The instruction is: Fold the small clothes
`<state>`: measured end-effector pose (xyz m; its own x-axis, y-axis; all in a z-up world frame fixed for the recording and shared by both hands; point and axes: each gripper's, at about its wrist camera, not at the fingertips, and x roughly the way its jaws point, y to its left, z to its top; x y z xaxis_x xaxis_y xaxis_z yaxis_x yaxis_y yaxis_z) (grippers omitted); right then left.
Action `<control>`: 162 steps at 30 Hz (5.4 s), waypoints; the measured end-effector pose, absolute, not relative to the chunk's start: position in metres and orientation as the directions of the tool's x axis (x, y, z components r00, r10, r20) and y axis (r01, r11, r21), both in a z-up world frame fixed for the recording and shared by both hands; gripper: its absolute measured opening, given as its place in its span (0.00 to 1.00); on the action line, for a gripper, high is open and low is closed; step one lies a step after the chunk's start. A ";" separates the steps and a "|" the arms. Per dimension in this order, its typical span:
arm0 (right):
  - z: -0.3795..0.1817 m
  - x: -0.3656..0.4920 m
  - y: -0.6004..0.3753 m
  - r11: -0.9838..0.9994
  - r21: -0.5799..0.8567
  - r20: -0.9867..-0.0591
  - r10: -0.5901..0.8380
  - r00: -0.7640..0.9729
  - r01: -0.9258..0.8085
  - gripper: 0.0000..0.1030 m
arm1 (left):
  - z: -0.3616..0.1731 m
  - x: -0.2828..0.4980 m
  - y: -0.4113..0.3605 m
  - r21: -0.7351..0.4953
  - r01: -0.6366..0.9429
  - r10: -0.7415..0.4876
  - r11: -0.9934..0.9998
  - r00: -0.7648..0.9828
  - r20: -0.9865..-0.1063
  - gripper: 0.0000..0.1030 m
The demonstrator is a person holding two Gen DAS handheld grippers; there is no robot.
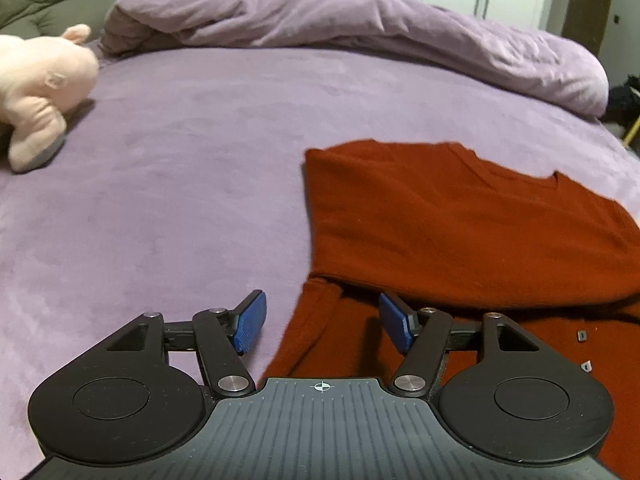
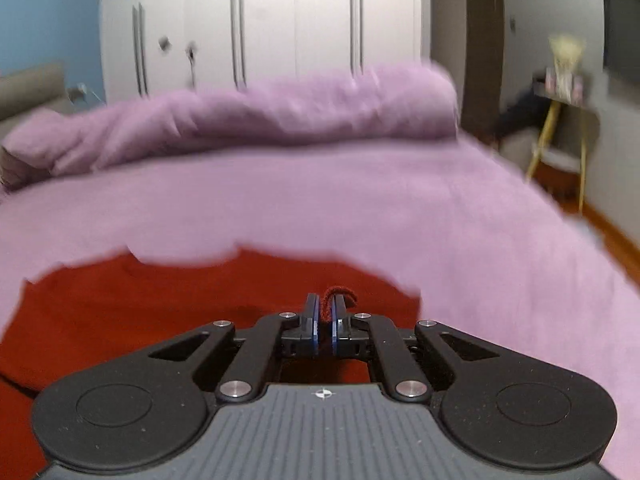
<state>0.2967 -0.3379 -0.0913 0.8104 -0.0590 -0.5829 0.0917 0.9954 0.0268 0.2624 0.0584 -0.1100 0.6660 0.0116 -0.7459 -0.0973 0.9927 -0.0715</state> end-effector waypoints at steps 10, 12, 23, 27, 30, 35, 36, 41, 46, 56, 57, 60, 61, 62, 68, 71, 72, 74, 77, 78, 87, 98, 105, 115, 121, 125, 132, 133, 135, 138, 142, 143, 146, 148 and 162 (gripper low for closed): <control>-0.130 0.316 -0.382 0.917 0.363 -0.666 0.129 0.735 0.168 0.33 | -0.123 0.279 0.045 -0.004 -0.047 0.027 0.999 0.645 -0.764 0.68; -0.132 0.321 -0.376 0.927 0.335 -0.677 0.114 0.727 0.166 0.33 | -0.123 0.280 0.043 0.002 -0.047 0.032 0.999 0.646 -0.763 0.69; -0.102 0.307 -0.337 0.990 -0.099 -0.549 -0.136 0.825 0.098 0.03 | -0.113 0.287 0.039 0.007 -0.055 0.042 0.998 0.665 -0.745 0.70; -0.108 0.319 -0.339 0.968 -0.211 -0.540 -0.233 0.809 0.138 0.03 | -0.116 0.292 0.037 0.002 -0.058 0.039 0.998 0.646 -0.762 0.70; -0.121 0.333 -0.341 0.966 -0.227 -0.630 -0.240 0.739 0.121 0.05 | -0.107 0.288 0.037 0.003 -0.069 0.047 0.998 0.647 -0.761 0.70; -0.103 0.316 -0.333 0.975 -0.095 -0.570 -0.220 0.792 0.202 0.13 | -0.090 0.291 0.032 -0.052 -0.081 0.019 0.995 0.699 -0.715 0.71; -0.100 0.311 -0.324 0.982 -0.072 -0.557 -0.183 0.810 0.173 0.13 | -0.090 0.297 0.027 -0.050 -0.078 0.019 0.996 0.697 -0.717 0.71; -0.107 0.313 -0.276 0.990 0.077 -0.589 0.139 0.796 -0.115 0.16 | -0.101 0.317 0.006 -0.013 -0.057 0.030 0.998 0.692 -0.721 0.71; -0.134 0.319 -0.277 0.991 -0.073 -0.628 0.040 0.777 -0.111 0.17 | -0.119 0.326 0.000 0.051 -0.048 0.070 0.998 0.667 -0.741 0.75; -0.123 0.318 -0.329 0.993 -0.114 -0.634 -0.102 0.766 0.038 0.01 | -0.115 0.331 0.000 0.045 -0.056 0.071 0.997 0.666 -0.743 0.74; -0.120 0.316 -0.321 0.993 -0.107 -0.627 -0.099 0.773 0.040 0.05 | -0.114 0.333 -0.002 0.047 -0.051 0.069 0.998 0.668 -0.741 0.74; -0.113 0.322 -0.303 0.997 -0.079 -0.605 -0.056 0.794 0.011 0.09 | -0.112 0.340 -0.010 0.068 -0.040 0.077 0.997 0.672 -0.736 0.74; -0.115 0.325 -0.299 0.997 -0.083 -0.608 -0.052 0.792 0.002 0.09 | -0.111 0.343 -0.013 0.075 -0.034 0.079 0.997 0.676 -0.733 0.74; -0.117 0.330 -0.296 0.995 -0.097 -0.618 -0.057 0.784 -0.004 0.09 | -0.112 0.347 -0.016 0.086 -0.030 0.083 0.996 0.679 -0.729 0.74; -0.135 0.350 -0.297 0.985 -0.173 -0.618 -0.119 0.777 0.013 0.09 | -0.125 0.363 -0.026 0.122 -0.016 0.102 0.992 0.669 -0.736 0.74; -0.140 0.351 -0.298 0.982 -0.187 -0.601 -0.115 0.791 0.001 0.09 | -0.127 0.366 -0.026 0.129 -0.016 0.106 0.992 0.674 -0.731 0.75; -0.142 0.351 -0.298 0.980 -0.197 -0.596 -0.116 0.795 -0.004 0.09 | -0.128 0.367 -0.026 0.128 -0.016 0.105 0.992 0.674 -0.732 0.76; -0.143 0.349 -0.297 0.978 -0.208 -0.589 -0.119 0.799 -0.008 0.09 | -0.128 0.367 -0.025 0.129 -0.017 0.107 0.991 0.672 -0.733 0.78; -0.145 0.346 -0.298 0.980 -0.200 -0.583 -0.112 0.805 -0.009 0.09 | -0.129 0.368 -0.024 0.143 -0.012 0.114 0.990 0.669 -0.735 0.83; -0.145 0.346 -0.299 0.980 -0.197 -0.583 -0.109 0.805 -0.010 0.09 | -0.128 0.368 -0.023 0.143 -0.008 0.112 0.990 0.662 -0.741 0.83; -0.112 0.305 -0.315 0.998 -0.054 -0.685 -0.029 0.728 -0.011 0.22 | -0.100 0.281 0.021 0.009 0.122 -0.068 0.992 0.609 -0.790 0.81; -0.095 0.057 -0.371 0.997 0.062 -0.737 0.015 0.676 0.045 0.67 | -0.119 0.103 0.089 -0.101 0.108 -0.139 0.989 0.445 -0.885 0.83; -0.108 0.023 -0.390 0.970 0.208 -0.790 0.091 0.606 0.126 0.58 | -0.123 0.088 0.097 -0.230 0.024 -0.218 0.973 0.425 -0.879 0.77; -0.129 0.028 -0.411 0.867 0.462 -0.789 0.304 0.534 0.188 0.08 | -0.120 0.089 0.101 -0.277 0.105 -0.296 0.955 0.370 -0.880 0.23; -0.127 0.034 -0.425 0.766 0.613 -0.714 0.434 0.549 0.192 0.05 | -0.102 0.104 0.112 -0.411 0.101 -0.416 0.906 0.390 -0.821 0.08; -0.105 0.054 -0.431 0.716 0.688 -0.604 0.475 0.640 0.118 0.05 | -0.071 0.135 0.124 -0.511 0.058 -0.467 0.858 0.504 -0.726 0.08; -0.078 0.137 -0.403 0.869 0.487 -0.596 0.258 0.760 0.086 0.05 | -0.055 0.209 0.098 -0.326 -0.011 -0.238 0.945 0.659 -0.714 0.09; -0.078 0.148 -0.396 0.896 0.434 -0.608 0.211 0.765 0.098 0.05 | -0.060 0.217 0.093 -0.297 -0.020 -0.211 0.955 0.658 -0.723 0.10; -0.082 0.167 -0.385 0.938 0.329 -0.635 0.137 0.760 0.106 0.06 | -0.069 0.227 0.085 -0.253 -0.025 -0.177 0.967 0.649 -0.740 0.19; -0.086 0.175 -0.381 0.972 0.213 -0.654 0.068 0.753 0.097 0.19 | -0.074 0.224 0.091 -0.237 0.002 -0.177 0.972 0.668 -0.723 0.31; -0.083 0.165 -0.394 0.979 0.196 -0.609 0.081 0.789 0.051 0.42 | -0.082 0.217 0.099 -0.169 0.085 -0.180 0.982 0.699 -0.693 0.56; -0.085 0.164 -0.398 0.979 0.202 -0.611 0.112 0.783 0.018 0.45 | -0.086 0.219 0.099 -0.153 0.107 -0.185 0.982 0.685 -0.705 0.56; -0.095 0.175 -0.397 0.989 0.146 -0.654 0.105 0.749 -0.012 0.48 | -0.092 0.226 0.093 -0.141 0.167 -0.217 0.976 0.656 -0.723 0.57; -0.101 0.183 -0.394 0.993 0.115 -0.677 0.091 0.731 -0.017 0.48 | -0.095 0.233 0.084 -0.102 0.205 -0.213 0.973 0.646 -0.733 0.61; -0.111 0.203 -0.368 0.996 -0.047 -0.676 0.020 0.737 -0.070 0.07 | -0.097 0.239 0.066 -0.059 0.279 -0.232 0.959 0.647 -0.726 0.07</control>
